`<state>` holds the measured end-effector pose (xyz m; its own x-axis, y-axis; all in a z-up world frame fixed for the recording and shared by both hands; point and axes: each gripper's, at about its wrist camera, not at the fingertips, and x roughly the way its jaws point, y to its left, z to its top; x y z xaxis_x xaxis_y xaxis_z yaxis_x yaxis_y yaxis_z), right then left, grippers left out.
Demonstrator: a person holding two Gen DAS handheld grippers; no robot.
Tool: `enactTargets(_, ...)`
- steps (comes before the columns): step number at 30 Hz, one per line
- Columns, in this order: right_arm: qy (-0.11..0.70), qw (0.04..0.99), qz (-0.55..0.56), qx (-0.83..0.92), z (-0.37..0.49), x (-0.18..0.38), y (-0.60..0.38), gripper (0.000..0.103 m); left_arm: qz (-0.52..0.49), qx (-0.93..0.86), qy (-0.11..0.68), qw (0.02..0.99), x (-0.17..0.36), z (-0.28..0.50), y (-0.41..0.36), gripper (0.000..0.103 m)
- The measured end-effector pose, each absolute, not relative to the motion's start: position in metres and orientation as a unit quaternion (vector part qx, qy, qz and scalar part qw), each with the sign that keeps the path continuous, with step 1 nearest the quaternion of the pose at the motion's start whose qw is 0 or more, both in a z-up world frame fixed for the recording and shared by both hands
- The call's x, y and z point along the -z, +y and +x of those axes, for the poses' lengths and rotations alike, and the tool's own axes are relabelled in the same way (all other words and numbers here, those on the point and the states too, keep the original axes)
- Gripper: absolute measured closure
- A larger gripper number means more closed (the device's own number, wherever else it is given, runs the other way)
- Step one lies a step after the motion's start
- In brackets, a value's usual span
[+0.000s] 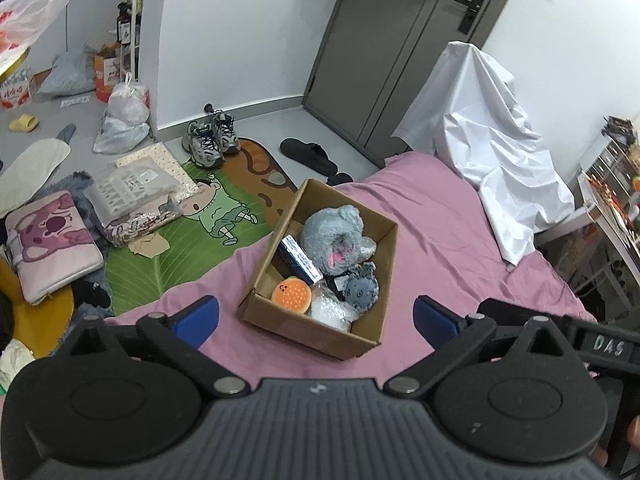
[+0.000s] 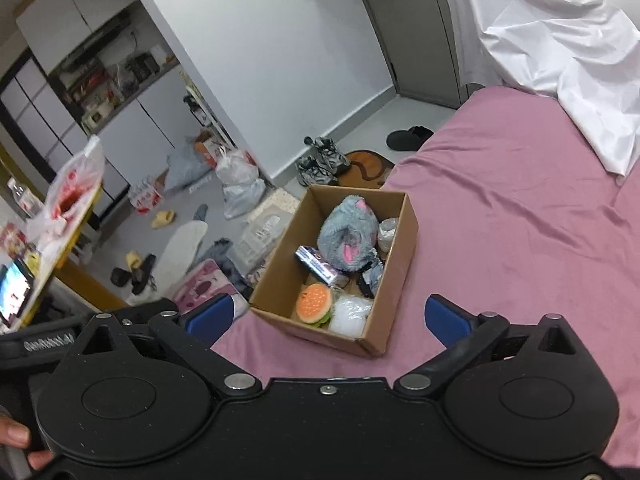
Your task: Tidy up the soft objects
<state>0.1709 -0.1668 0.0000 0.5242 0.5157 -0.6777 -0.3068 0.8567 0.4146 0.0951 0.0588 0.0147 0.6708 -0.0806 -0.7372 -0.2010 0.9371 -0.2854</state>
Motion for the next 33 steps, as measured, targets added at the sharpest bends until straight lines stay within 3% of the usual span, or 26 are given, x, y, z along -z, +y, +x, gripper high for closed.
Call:
enactTargets(23,0.385,0.885,0.134,-0.224,0.102,0.0,-0.22,0.0,-0.129,-0.014,0.38,0.916,-0.041,0.028,0.027,0.0)
enactTargets(33,0.351,0.907,0.083,-0.219,0.088,0.002,-0.217,0.0,-0.128,-0.033,0.377,0.917,-0.028,0.015,0.019,0.001)
